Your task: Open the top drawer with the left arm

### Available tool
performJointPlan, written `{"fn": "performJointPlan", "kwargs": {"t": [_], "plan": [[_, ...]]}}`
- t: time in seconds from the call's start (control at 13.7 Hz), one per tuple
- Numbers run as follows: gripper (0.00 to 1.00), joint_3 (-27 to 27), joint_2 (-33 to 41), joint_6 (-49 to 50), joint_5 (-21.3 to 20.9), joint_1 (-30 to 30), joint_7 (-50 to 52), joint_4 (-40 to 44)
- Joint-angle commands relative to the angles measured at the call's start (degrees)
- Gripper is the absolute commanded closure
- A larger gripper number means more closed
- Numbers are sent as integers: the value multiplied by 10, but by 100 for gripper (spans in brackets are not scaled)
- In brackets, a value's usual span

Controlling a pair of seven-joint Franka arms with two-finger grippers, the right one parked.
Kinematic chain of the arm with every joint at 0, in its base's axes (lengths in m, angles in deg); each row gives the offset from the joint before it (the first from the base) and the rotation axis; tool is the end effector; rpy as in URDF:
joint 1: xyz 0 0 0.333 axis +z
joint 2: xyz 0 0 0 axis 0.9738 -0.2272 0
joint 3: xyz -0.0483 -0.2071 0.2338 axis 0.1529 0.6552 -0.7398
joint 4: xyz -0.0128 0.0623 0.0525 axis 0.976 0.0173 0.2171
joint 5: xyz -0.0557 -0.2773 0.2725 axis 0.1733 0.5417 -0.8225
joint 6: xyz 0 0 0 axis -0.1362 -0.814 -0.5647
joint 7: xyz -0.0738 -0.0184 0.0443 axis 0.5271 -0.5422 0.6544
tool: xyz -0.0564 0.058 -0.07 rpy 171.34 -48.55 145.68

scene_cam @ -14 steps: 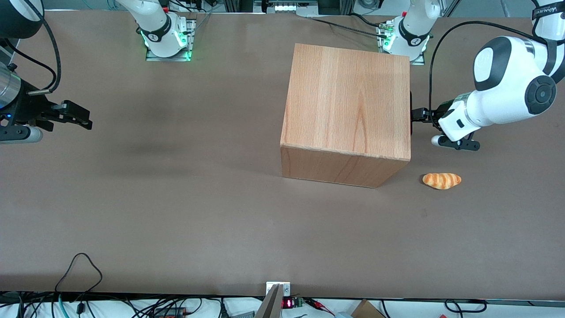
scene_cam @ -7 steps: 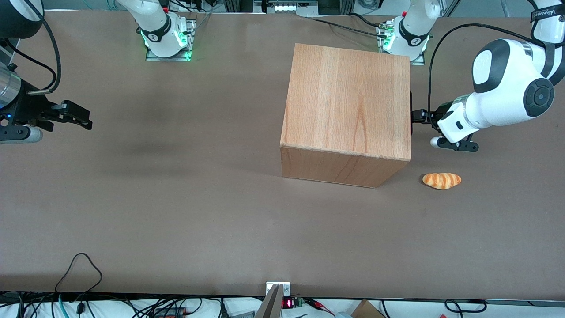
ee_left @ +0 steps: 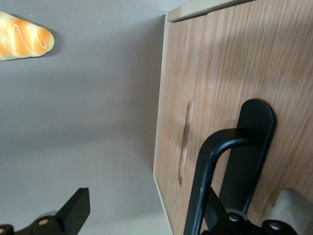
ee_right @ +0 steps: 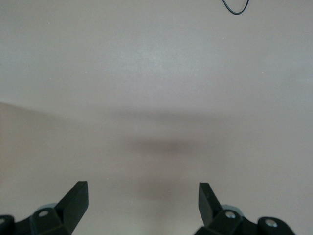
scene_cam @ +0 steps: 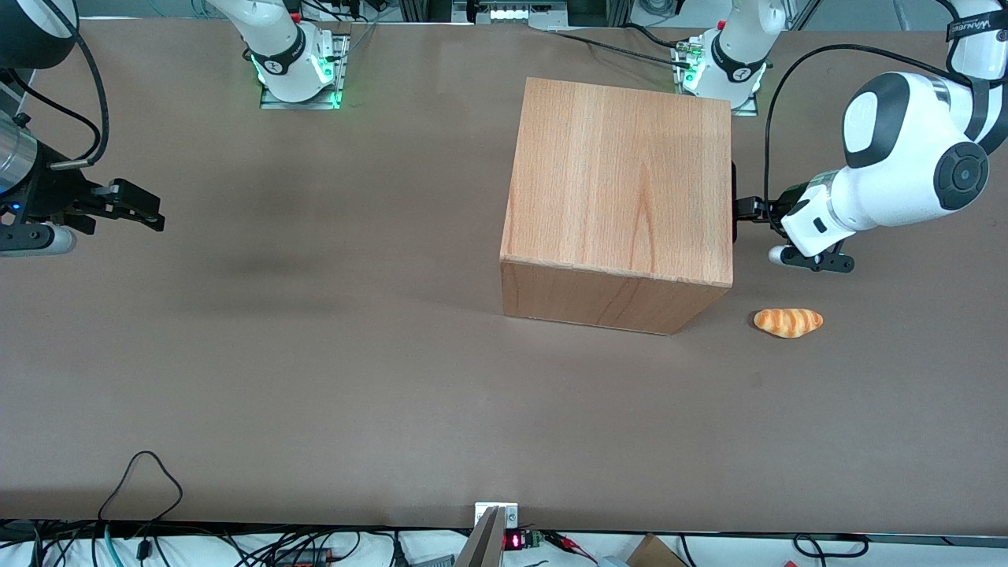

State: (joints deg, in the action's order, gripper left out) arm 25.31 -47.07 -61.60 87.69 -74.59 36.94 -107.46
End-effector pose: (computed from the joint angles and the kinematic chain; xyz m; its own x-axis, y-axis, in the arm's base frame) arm 0.5337 -0.0577 0.3928 0.9575 -0.0825 -0.2762 -0.0183 -0.9737 0.2270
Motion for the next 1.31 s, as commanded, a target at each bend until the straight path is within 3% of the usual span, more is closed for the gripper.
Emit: {"fn": "performJointPlan", "kwargs": {"t": [0.0, 1.24], "plan": [[0, 1, -7, -13, -6, 13, -17, -4], [0, -2, -10, -29, -52, 88, -18, 3]]}}
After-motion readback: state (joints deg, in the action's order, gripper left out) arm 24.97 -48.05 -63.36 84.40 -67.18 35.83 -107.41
